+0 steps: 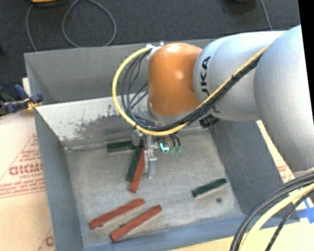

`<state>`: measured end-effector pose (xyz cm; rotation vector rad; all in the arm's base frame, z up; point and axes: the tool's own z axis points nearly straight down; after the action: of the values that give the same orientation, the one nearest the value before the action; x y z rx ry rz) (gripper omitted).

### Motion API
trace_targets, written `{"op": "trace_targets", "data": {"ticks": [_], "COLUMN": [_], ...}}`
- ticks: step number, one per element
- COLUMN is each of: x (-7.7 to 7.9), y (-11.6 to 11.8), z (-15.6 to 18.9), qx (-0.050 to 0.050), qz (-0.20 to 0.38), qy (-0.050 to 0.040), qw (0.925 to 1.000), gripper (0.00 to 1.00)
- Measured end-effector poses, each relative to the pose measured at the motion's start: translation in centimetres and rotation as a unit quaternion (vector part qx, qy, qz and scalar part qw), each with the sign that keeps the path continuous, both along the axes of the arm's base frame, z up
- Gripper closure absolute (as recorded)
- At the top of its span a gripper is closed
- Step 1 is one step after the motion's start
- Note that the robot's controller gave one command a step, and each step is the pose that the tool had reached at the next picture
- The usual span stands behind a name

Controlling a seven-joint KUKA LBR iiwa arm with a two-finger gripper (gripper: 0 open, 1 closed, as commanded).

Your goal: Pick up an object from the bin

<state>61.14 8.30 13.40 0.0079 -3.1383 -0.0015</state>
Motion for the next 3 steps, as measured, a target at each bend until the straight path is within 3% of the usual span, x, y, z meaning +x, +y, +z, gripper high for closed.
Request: {"op": "trace_targets", "data": {"ticks": [1,2,3], "x": [3.6,4.1,3.7], "y": [-0.4,-0.2,-0.2], "z": [-6.5,-5.4,-6.1], "qx": [-0.001,0.001,0.001], "qz": [0.011,0.011,0.010], "qy": [-0.0037,-0.0108,-0.0054], "qw": [0.9999,0.9999,0.9999], "gripper": [0.00,1.00,0.00]}}
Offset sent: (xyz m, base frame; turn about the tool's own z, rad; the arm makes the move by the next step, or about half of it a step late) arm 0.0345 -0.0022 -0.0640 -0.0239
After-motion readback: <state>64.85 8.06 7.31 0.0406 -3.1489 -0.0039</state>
